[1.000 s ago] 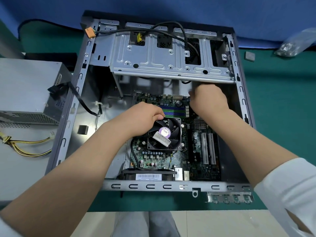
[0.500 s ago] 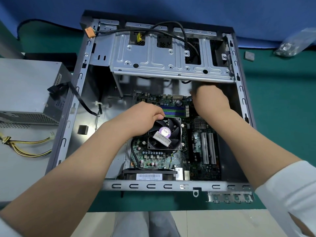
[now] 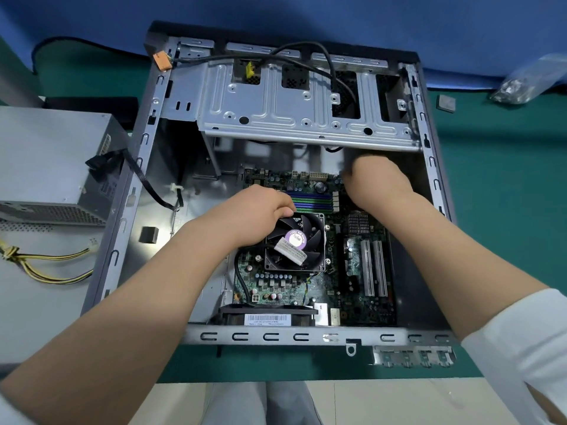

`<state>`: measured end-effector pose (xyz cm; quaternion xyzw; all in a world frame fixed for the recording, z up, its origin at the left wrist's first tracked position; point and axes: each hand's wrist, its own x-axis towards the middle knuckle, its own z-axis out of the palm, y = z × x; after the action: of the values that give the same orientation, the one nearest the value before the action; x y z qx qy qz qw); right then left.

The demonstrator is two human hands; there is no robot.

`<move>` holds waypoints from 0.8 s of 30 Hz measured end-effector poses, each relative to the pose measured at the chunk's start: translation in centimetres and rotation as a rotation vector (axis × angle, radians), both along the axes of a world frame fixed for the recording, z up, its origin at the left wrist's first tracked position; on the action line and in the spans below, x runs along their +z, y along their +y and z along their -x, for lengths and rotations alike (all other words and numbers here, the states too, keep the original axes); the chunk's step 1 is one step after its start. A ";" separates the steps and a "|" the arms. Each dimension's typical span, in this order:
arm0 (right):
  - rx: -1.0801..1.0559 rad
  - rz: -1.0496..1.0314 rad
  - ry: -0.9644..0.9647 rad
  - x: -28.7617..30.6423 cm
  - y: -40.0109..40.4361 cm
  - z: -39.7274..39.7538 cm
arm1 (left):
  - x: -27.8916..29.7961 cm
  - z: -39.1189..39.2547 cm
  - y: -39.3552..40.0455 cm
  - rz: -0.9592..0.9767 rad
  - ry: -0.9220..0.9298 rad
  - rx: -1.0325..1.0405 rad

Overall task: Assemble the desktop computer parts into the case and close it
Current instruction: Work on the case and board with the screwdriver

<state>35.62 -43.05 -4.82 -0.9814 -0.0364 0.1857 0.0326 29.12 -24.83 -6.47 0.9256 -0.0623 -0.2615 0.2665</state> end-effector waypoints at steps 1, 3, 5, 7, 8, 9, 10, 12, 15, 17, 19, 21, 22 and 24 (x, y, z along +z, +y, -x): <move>-0.003 -0.015 0.011 0.0 0.1 0.0 | 0.0 0.0 0.0 0.002 -0.001 0.001; -0.019 -0.022 0.009 0.0 0.2 0.1 | 0.0 0.0 0.0 0.004 -0.001 0.004; -0.026 -0.009 -0.034 -0.2 0.2 0.2 | -0.1 0.0 0.0 0.006 0.002 0.005; -0.017 0.010 -0.064 -0.3 0.1 0.3 | -0.1 0.0 0.1 0.004 0.004 0.003; -0.011 0.020 -0.064 -0.3 0.0 0.2 | -0.1 0.0 0.1 0.003 0.006 0.001; -0.006 0.026 -0.053 -0.3 -0.1 0.2 | -0.1 0.0 0.1 0.001 0.006 -0.002; -0.003 0.022 -0.039 -0.3 -0.2 0.2 | -0.1 0.0 0.1 0.000 0.006 -0.004; -0.003 -0.006 -0.008 -0.2 -0.2 0.2 | 0.0 0.0 0.0 -0.001 0.007 -0.005; -0.007 -0.014 -0.010 -0.2 0.0 0.1 | 0.0 0.0 0.0 0.002 0.011 0.000; -0.005 0.021 -0.048 -0.2 0.0 0.2 | 0.0 0.1 0.0 -0.001 0.008 -0.001; 0.008 0.052 -0.085 -0.3 0.0 0.3 | 0.0 0.1 0.0 0.000 0.008 0.003; 0.012 0.044 -0.079 -0.4 -0.1 0.3 | 0.0 0.1 -0.1 0.002 0.010 0.006; 0.005 0.026 -0.059 -0.3 -0.1 0.3 | 0.0 0.1 -0.1 0.002 0.010 0.007; -0.017 -0.014 -0.030 -0.3 0.0 0.3 | 0.0 0.0 0.0 -0.001 0.005 0.007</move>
<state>35.33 -43.10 -5.09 -0.9840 -0.0297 0.1707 0.0405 29.08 -24.87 -6.48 0.9253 -0.0582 -0.2628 0.2672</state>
